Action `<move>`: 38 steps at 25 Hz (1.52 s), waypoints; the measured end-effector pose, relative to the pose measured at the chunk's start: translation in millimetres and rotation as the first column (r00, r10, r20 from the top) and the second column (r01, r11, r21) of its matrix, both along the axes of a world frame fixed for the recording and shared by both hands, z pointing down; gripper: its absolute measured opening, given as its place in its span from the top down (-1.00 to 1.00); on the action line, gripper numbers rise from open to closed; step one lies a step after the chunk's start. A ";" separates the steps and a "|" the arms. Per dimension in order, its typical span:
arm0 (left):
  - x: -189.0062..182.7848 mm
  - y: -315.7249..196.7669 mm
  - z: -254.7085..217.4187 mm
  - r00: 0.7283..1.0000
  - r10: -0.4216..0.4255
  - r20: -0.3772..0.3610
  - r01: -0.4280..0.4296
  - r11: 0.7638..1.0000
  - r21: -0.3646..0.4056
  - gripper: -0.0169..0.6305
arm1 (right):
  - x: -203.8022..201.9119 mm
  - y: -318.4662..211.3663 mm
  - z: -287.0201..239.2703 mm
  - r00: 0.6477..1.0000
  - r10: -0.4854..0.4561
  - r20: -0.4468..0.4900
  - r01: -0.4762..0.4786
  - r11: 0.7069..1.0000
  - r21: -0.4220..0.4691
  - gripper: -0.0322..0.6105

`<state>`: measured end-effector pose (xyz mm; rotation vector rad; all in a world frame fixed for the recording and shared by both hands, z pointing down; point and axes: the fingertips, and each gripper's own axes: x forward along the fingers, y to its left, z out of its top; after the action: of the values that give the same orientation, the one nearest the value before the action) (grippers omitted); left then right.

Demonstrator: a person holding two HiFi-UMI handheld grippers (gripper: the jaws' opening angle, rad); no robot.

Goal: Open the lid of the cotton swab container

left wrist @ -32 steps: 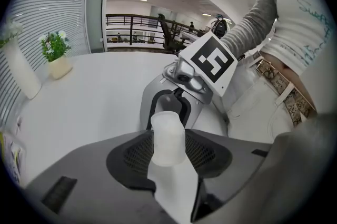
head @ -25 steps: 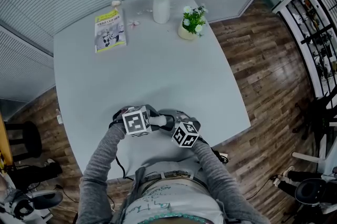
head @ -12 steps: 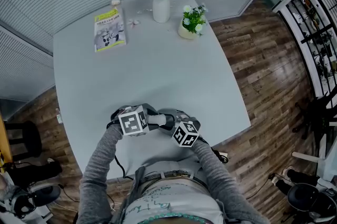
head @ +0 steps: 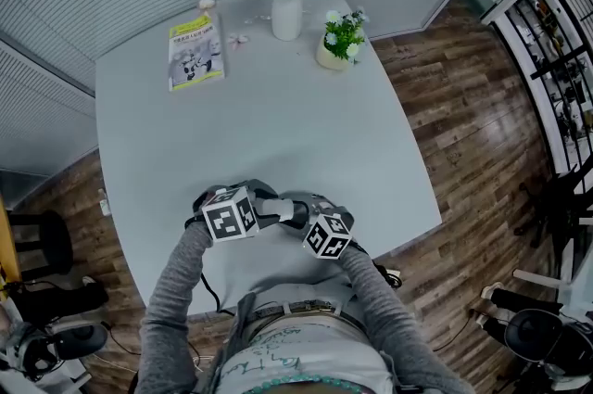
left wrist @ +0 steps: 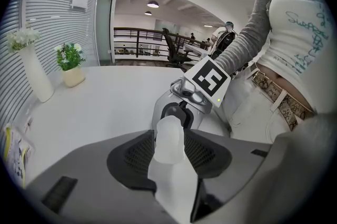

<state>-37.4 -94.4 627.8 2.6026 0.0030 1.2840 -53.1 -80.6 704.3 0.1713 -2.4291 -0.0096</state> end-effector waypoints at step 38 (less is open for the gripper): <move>-22.8 -46.0 38.5 0.976 -0.214 0.043 0.209 0.973 0.097 0.79 | 9.1 -0.7 9.5 0.996 0.088 -0.024 -0.090 0.992 -0.086 0.17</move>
<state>-60.2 -140.4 666.3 2.5589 -0.3422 1.3031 -44.0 -81.3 713.8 0.2389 -2.3946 0.1335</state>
